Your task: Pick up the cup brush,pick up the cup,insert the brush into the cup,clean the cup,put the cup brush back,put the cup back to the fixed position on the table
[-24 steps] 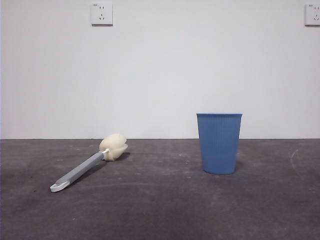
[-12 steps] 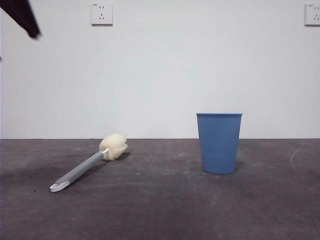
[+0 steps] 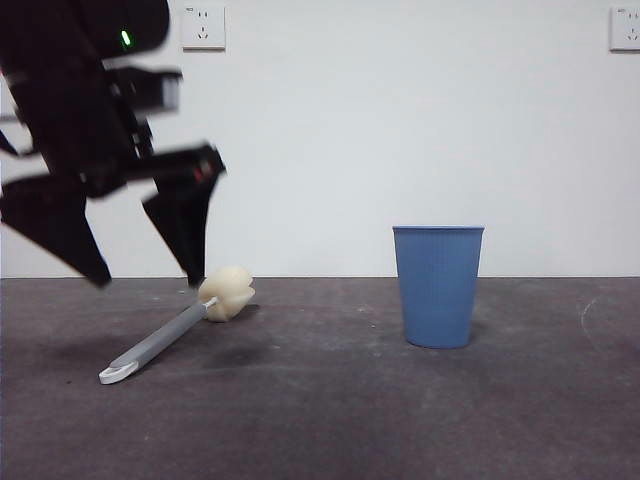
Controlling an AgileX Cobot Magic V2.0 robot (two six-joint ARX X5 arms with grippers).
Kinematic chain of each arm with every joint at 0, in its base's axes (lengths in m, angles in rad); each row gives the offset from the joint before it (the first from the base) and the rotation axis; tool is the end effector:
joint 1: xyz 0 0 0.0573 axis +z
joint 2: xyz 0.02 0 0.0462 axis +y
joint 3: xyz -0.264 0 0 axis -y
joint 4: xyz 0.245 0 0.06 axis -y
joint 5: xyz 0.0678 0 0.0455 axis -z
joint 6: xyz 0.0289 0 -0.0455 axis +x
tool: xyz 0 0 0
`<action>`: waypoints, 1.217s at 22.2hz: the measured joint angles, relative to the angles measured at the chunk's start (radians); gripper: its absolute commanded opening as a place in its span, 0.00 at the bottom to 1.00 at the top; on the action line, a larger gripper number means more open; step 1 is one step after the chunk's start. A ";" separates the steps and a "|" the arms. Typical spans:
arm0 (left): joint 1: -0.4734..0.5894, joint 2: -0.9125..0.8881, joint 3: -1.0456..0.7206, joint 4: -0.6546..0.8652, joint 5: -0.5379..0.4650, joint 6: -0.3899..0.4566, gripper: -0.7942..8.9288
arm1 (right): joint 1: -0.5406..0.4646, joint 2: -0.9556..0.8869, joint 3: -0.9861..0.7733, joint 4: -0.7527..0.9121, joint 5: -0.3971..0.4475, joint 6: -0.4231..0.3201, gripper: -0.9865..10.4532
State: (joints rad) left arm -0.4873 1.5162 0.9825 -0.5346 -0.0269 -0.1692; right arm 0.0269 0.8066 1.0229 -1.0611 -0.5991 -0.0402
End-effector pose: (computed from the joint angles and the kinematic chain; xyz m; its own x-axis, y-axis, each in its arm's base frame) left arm 0.2598 -0.1368 0.2094 0.4380 -0.2017 -0.8761 0.3197 0.9457 -0.0579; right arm 0.1241 0.0196 0.3367 0.5329 0.5784 -0.6176 -0.4262 0.8140 0.3947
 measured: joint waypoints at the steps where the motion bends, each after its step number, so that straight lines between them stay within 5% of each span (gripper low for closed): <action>1: -0.001 0.035 0.000 0.012 -0.003 -0.013 0.71 | 0.000 0.000 0.000 0.000 0.000 0.000 0.58; 15: -0.035 0.175 0.001 0.050 -0.068 -0.102 0.65 | 0.000 0.001 0.000 0.001 0.000 0.000 0.58; 22: -0.059 0.177 0.001 0.049 -0.077 -0.116 0.30 | 0.000 0.001 0.000 0.002 0.000 0.000 0.58; 27: -0.059 0.177 0.004 0.031 -0.075 -0.120 0.27 | 0.000 0.001 0.000 0.004 0.000 0.000 0.58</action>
State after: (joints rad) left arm -0.5461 1.6932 0.9867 -0.5037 -0.1017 -0.2893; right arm 0.0269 0.8074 1.0229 -1.0569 -0.5987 -0.0399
